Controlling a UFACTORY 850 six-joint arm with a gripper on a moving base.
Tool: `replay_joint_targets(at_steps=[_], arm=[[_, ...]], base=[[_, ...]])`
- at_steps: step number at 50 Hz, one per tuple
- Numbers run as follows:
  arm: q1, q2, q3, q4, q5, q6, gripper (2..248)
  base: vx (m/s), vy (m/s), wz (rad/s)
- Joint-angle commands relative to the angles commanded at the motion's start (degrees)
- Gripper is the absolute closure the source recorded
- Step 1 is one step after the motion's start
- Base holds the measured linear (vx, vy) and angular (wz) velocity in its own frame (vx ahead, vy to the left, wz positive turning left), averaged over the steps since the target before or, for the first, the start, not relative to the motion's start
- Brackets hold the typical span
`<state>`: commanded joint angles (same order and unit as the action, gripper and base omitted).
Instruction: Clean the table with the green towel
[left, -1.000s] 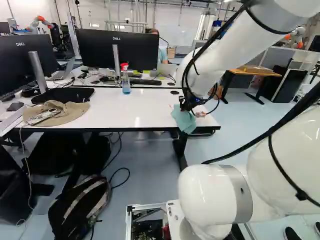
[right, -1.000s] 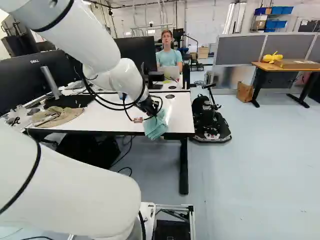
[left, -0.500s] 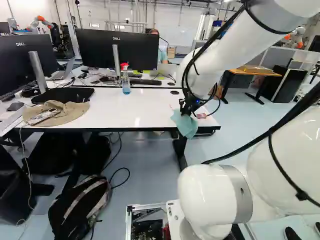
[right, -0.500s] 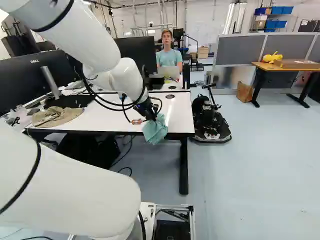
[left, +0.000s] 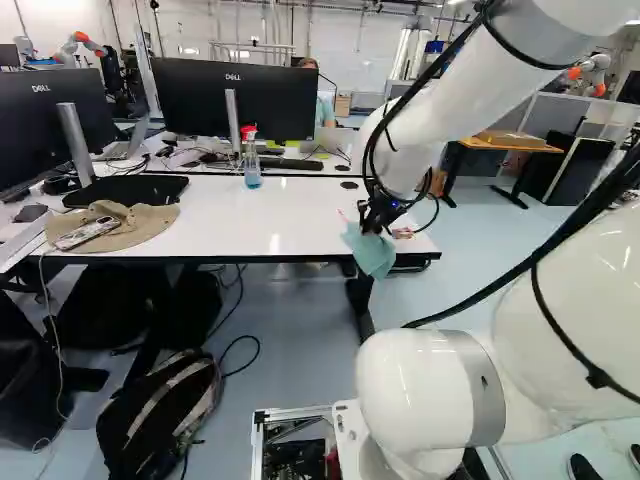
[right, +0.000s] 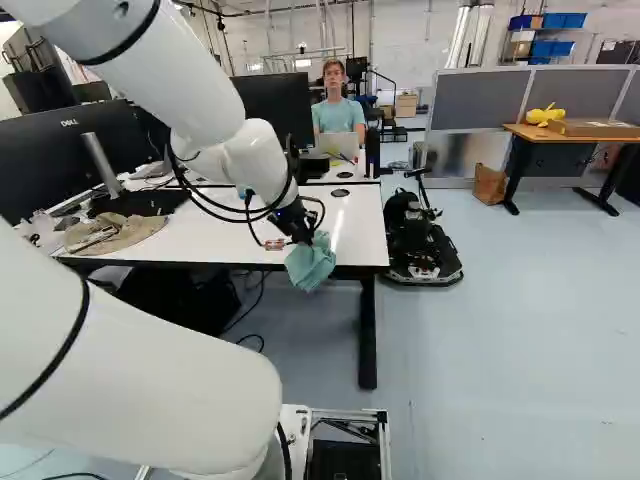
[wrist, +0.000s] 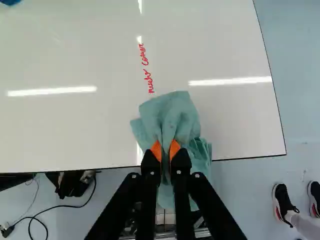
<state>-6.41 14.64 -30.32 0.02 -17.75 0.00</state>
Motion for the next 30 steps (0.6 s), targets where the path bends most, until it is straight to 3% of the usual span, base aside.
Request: replay_joint_targets(at_steps=[18,30], arm=[[0.0,-4.6,-1.0,0.0,0.0,0.0,212],[0.0,-4.6,-1.0,0.0,0.0,0.0,212]], base=[[0.0,0.0,0.0],[0.0,0.0,0.0]])
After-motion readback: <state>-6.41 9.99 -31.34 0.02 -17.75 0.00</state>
